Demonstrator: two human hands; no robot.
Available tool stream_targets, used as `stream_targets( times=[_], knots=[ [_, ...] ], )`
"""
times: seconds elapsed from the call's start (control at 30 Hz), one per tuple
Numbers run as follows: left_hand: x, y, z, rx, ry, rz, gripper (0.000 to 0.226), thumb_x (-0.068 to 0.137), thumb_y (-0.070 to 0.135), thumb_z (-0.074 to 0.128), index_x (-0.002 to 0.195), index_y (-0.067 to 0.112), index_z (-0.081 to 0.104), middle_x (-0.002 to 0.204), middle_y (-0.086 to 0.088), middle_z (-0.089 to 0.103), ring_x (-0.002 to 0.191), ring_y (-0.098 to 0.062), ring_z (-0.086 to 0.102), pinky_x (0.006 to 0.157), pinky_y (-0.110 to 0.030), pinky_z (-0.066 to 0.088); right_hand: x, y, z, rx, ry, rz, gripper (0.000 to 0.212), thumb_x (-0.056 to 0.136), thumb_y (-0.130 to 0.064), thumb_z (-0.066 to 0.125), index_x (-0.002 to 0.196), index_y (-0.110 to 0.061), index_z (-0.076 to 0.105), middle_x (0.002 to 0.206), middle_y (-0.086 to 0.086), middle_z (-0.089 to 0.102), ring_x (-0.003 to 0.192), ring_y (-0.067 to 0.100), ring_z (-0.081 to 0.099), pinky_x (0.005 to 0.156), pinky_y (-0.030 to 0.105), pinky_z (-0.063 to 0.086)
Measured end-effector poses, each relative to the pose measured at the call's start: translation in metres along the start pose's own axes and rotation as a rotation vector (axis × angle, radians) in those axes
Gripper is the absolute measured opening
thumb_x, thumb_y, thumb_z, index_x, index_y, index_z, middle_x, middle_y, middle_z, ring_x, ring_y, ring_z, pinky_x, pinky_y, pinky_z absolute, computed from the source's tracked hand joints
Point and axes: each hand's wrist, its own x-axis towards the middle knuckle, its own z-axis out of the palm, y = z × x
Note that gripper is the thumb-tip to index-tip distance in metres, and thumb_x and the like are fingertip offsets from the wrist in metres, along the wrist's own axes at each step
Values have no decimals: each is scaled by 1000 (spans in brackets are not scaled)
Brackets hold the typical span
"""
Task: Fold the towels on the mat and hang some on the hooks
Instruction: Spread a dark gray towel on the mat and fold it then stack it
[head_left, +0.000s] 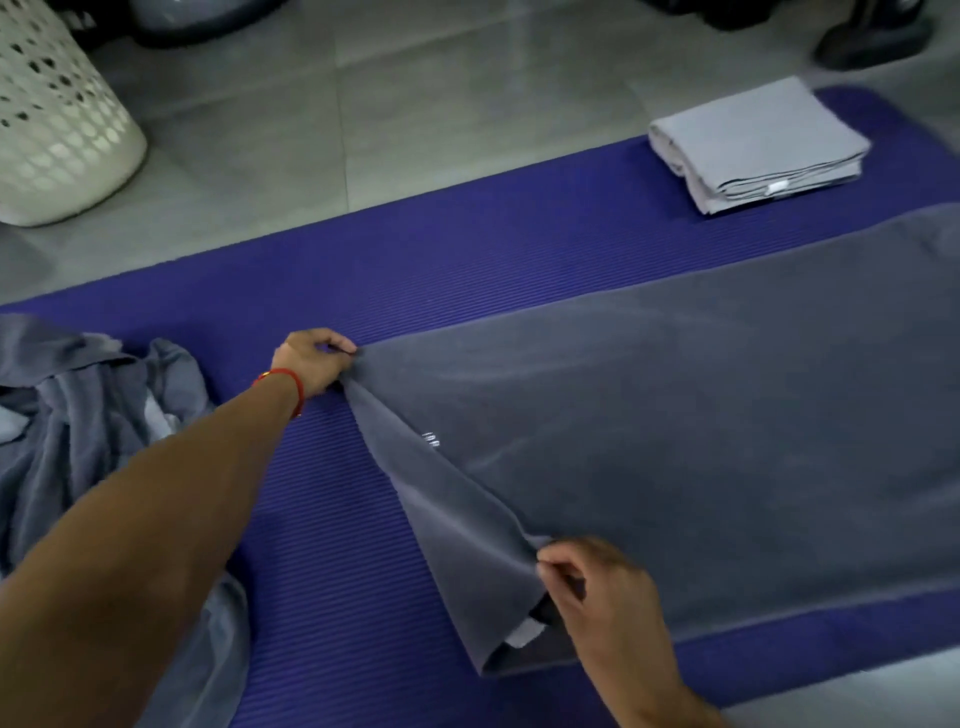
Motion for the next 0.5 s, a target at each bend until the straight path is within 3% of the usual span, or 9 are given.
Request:
stream_targets(
  times=[0.07, 0.13, 0.23, 0.33, 0.43, 0.5],
  knots=[
    [-8, 17, -1, -95, -20, 56, 17, 89, 10, 68, 84, 24, 75, 94, -5, 72, 79, -18, 63, 68, -29, 54, 2, 14, -29, 33, 3, 151, 45, 76, -4, 84, 74, -42, 61, 78, -19, 69, 69, -5, 65, 64, 8, 48],
    [-18, 41, -4, -138, -54, 136, 13, 89, 11, 68, 92, 17, 79, 96, -3, 75, 82, -15, 67, 74, -29, 58, 8, 22, -65, 67, 36, 234, 44, 75, 1, 83, 69, -40, 66, 78, -23, 71, 70, -6, 67, 66, 4, 47],
    [-34, 97, -3, -16, -134, 323, 15, 89, 18, 67, 93, 23, 81, 94, 5, 77, 80, -14, 71, 84, -28, 56, 22, 38, -129, 57, 111, 243, 44, 79, 1, 80, 88, -40, 68, 80, -23, 71, 73, 0, 68, 68, 5, 46],
    [-51, 162, 14, 275, -74, 647, 21, 86, 9, 68, 98, 21, 79, 95, 3, 74, 79, -14, 67, 82, -27, 50, 36, 67, -191, -17, 274, 262, 39, 85, -2, 76, 87, -40, 70, 91, -17, 73, 81, 5, 68, 78, 11, 47],
    [-63, 233, 59, 271, -46, 879, 17, 87, 5, 67, 97, 14, 78, 97, -6, 73, 81, -22, 66, 84, -35, 52, 39, 97, -243, 19, 491, 329, 30, 92, -11, 71, 86, -39, 74, 96, -13, 74, 89, 8, 71, 90, 25, 53],
    [-67, 280, 100, 203, -26, 959, 15, 90, 6, 65, 99, 11, 77, 108, -7, 67, 80, -16, 59, 85, -32, 47, 39, 117, -272, 28, 634, 384, 25, 93, -14, 71, 90, -39, 74, 95, -14, 74, 87, -2, 69, 87, 21, 53]
  ],
)
